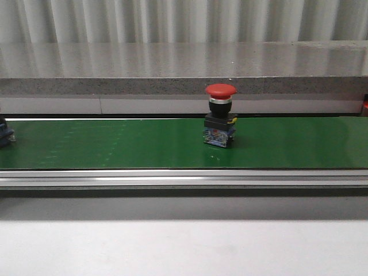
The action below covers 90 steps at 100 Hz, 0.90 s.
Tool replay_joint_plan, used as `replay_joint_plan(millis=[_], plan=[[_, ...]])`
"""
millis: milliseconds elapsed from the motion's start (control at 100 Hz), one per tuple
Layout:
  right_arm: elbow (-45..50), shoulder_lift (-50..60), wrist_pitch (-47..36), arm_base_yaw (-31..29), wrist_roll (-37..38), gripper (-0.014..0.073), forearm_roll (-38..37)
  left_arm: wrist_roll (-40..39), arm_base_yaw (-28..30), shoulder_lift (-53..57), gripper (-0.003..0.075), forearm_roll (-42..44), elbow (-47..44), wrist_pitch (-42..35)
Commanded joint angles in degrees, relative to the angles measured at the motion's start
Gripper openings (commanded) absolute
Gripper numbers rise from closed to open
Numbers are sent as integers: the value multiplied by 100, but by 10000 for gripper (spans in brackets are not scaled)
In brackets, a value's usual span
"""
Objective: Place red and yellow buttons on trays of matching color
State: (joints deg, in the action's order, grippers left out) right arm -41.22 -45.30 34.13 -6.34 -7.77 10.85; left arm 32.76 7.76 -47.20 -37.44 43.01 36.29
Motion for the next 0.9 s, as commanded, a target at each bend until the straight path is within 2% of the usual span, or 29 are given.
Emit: replay_joint_plan(millis=[0, 240, 890], plan=[[-150, 60, -332, 1, -58, -67, 41, 28, -32, 390, 339, -298, -90, -329], [-150, 60, -332, 1, -58, -67, 41, 28, -32, 931, -22, -336, -526, -343], [-150, 60, -332, 1, -58, -67, 41, 28, -32, 955, -20, -350, -620, -346]])
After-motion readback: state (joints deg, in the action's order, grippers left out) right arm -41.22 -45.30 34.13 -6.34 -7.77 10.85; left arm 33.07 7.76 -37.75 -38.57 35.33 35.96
